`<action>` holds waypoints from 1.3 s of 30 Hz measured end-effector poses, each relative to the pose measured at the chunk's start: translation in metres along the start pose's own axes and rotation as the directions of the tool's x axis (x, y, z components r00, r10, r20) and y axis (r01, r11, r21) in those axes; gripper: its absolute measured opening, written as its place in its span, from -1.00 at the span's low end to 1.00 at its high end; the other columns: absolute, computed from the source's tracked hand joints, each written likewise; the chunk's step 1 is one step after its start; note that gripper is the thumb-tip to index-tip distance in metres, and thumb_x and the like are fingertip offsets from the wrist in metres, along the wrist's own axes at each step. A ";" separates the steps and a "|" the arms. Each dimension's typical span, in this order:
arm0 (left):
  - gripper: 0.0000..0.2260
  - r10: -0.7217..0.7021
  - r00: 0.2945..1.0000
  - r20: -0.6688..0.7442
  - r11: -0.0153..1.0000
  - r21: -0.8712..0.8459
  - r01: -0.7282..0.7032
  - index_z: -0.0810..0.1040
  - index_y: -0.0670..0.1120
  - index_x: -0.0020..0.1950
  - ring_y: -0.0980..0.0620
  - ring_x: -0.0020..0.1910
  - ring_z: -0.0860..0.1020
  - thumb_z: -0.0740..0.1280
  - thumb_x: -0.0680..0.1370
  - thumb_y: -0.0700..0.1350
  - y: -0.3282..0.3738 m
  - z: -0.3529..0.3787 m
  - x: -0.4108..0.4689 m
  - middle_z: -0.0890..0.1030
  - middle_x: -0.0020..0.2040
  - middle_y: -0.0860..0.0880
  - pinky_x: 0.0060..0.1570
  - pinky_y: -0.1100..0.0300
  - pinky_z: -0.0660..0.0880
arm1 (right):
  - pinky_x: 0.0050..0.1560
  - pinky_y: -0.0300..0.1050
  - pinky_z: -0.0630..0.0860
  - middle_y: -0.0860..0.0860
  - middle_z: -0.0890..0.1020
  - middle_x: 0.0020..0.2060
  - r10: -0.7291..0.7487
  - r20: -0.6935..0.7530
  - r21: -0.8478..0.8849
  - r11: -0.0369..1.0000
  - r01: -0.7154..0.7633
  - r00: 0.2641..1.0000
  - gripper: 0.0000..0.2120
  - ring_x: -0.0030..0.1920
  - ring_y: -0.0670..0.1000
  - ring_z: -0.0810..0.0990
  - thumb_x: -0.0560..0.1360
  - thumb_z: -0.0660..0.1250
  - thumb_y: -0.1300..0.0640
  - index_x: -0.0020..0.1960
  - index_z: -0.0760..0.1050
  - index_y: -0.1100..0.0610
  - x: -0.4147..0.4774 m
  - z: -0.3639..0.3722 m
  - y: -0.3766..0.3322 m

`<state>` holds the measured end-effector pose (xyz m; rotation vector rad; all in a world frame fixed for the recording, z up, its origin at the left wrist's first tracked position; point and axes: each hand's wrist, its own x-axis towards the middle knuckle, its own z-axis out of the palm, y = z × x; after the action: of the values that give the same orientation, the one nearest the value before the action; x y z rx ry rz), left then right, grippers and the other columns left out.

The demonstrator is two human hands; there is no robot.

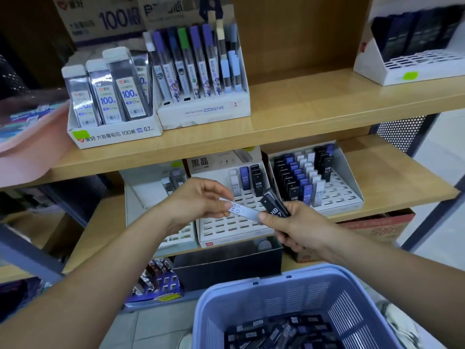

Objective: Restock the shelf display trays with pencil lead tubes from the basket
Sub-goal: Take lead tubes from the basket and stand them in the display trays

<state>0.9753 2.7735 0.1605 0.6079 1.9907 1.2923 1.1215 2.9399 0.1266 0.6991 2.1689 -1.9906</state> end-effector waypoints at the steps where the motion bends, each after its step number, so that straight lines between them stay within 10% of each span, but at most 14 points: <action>1: -0.88 0.005 1.000 -0.028 1.000 -0.010 -0.005 0.62 -0.20 -0.07 0.02 -0.23 0.67 0.41 0.44 -0.36 -0.001 0.000 0.003 0.69 -0.20 -0.17 -0.21 0.31 0.59 | -0.54 -0.26 0.19 -0.01 0.46 -0.50 0.034 0.003 0.022 0.999 -0.034 0.999 -0.72 -0.57 -0.10 0.31 0.52 0.39 -0.03 0.07 0.52 0.17 0.002 0.000 0.002; 13: -0.87 0.074 0.994 -0.078 0.991 -0.107 -0.082 0.62 -0.20 -0.05 -0.03 -0.22 0.65 0.43 0.43 -0.33 0.008 0.037 0.020 0.68 -0.17 -0.21 -0.19 0.28 0.60 | -0.50 -0.29 0.25 0.03 0.63 -0.32 0.030 0.046 0.068 0.997 -0.033 0.999 -0.93 -0.45 -0.10 0.37 0.54 0.39 0.11 -0.05 0.52 0.10 0.001 -0.039 0.009; 20: -0.87 0.339 0.918 -0.206 0.925 0.252 -0.285 0.64 -0.01 0.00 0.05 -0.26 0.56 0.38 0.53 -0.22 0.037 0.084 0.026 0.64 -0.14 -0.05 -0.25 0.27 0.53 | -0.44 -0.22 0.35 0.05 0.51 -0.40 0.201 0.016 -0.077 0.977 -0.199 0.979 -0.80 -0.39 -0.05 0.42 0.56 0.25 0.37 0.16 0.48 0.23 -0.015 -0.114 0.019; 25: -0.85 0.464 0.863 -0.200 0.845 0.394 -0.363 0.58 0.05 0.00 0.11 -0.20 0.54 0.40 0.51 -0.20 0.059 0.116 0.054 0.62 -0.12 -0.04 -0.13 0.28 0.52 | -0.39 -0.17 0.57 0.17 0.65 -0.24 0.170 -0.016 0.125 0.978 -0.166 0.985 -0.90 -0.33 0.06 0.64 0.62 0.23 0.29 0.11 0.45 0.29 -0.036 -0.162 0.014; 30: -0.90 0.473 0.859 -0.196 0.809 0.482 -0.336 0.56 0.04 0.03 0.23 -0.25 0.48 0.35 0.56 -0.15 0.059 0.139 0.084 0.54 -0.23 0.15 -0.26 0.46 0.39 | -0.61 -0.32 0.28 0.06 0.60 -0.36 0.113 -0.177 0.059 0.993 -0.104 0.978 -0.87 -0.51 -0.08 0.49 0.66 0.19 0.15 0.06 0.45 0.20 -0.030 -0.173 0.014; 39: -0.80 0.395 0.867 -0.304 0.838 0.507 -0.205 0.49 -0.10 0.15 -0.19 -0.16 0.60 0.22 0.62 -0.02 0.055 0.148 0.117 0.62 -0.09 -0.21 -0.19 -0.01 0.54 | -0.40 -0.17 0.58 0.11 0.63 -0.25 0.157 -0.255 0.322 0.944 -0.069 0.954 -0.92 -0.35 0.03 0.60 0.67 0.13 0.24 0.05 0.39 0.18 -0.012 -0.176 0.023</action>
<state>1.0103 2.9657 0.1360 0.9893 2.6676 1.1919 1.1801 3.1072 0.1336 1.1861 1.9051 -2.3159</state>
